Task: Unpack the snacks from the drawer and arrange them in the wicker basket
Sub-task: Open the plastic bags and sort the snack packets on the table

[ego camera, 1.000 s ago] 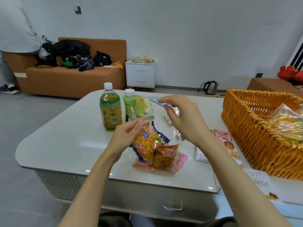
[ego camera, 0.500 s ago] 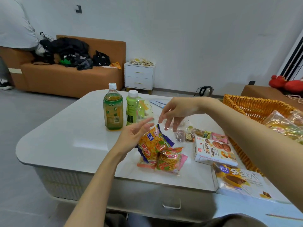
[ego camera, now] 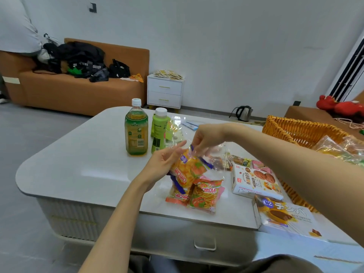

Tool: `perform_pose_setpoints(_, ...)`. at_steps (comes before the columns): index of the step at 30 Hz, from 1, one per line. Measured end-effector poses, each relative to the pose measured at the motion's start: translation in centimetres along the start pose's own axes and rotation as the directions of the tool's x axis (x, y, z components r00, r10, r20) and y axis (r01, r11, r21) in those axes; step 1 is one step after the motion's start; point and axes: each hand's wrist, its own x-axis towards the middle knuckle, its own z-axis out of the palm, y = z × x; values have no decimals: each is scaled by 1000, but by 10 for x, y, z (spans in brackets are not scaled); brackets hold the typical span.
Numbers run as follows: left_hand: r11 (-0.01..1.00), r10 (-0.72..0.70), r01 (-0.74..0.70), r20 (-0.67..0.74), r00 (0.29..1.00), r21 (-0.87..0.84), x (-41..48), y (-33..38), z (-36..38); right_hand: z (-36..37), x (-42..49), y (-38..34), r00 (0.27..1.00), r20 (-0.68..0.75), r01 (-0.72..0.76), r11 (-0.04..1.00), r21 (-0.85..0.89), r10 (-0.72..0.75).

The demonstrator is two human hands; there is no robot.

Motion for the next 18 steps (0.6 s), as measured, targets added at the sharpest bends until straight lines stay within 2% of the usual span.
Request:
perform_pose_setpoints(3,999,-20,20,14,1000,-29,1,-1,-1,-10,-4,-4,992,-98,63,992,-109,-74)
perform_pose_setpoints(9,999,-34,37,67,997,-35,3,-10,7,18,12,-9,990,137,-18,998,53,11)
perform_pose_setpoints(12,998,-56,58,93,994,-17,6,-16,10,28,16,-6,987,157,-61,993,102,44)
perform_pose_setpoints(16,995,-77,82,79,994,-63,9,-17,6,18,11,5,996,88,-42,985,165,28)
perform_pose_setpoints(18,996,-74,77,57,996,-48,11,-15,6,9,5,8,984,176,-51,982,183,18)
